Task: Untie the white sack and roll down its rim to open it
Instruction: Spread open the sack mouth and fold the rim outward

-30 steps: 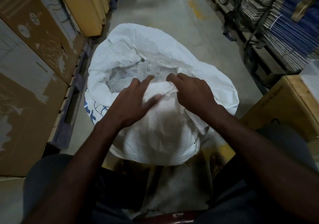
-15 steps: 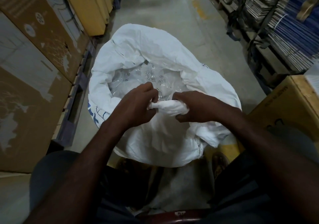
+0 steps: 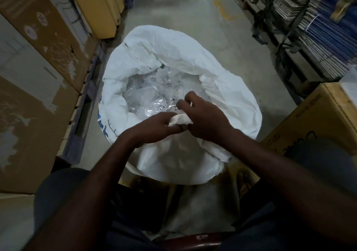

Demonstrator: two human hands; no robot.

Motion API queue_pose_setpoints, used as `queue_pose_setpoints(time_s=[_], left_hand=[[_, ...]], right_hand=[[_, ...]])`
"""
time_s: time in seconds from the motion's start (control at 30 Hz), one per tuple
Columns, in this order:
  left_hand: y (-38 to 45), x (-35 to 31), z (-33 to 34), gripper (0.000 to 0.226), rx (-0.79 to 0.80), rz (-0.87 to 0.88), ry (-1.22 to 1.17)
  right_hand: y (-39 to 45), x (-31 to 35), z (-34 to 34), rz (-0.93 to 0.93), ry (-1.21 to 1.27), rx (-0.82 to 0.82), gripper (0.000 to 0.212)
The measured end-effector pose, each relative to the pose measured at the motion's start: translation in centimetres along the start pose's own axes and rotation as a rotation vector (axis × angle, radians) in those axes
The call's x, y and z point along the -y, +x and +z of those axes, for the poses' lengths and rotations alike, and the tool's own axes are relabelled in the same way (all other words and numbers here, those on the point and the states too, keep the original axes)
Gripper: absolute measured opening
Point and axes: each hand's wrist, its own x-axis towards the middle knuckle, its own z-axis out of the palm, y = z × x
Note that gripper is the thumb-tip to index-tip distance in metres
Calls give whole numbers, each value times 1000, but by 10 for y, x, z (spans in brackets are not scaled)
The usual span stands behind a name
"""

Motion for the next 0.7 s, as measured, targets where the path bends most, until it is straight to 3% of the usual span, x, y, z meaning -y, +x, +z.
queue_pose_setpoints(time_s=[0.1, 0.17, 0.3, 0.4, 0.6, 0.7], left_hand=[[10, 11, 10, 14, -178, 61, 175], [16, 18, 12, 11, -327, 64, 257], [15, 20, 6, 13, -573, 92, 468], [13, 16, -4, 10, -664, 152, 576], [2, 24, -31, 13, -733, 203, 647], [-1, 22, -28, 17, -720, 183, 688]], right_hand=[[1, -20, -22, 70, 242, 218, 102], [-6, -36, -41, 131, 235, 311, 135], [-19, -46, -54, 237, 106, 444, 156], [-12, -43, -40, 213, 13, 333, 145], [1, -75, -69, 395, -146, -200, 62], [6, -78, -65, 366, -161, -270, 52]])
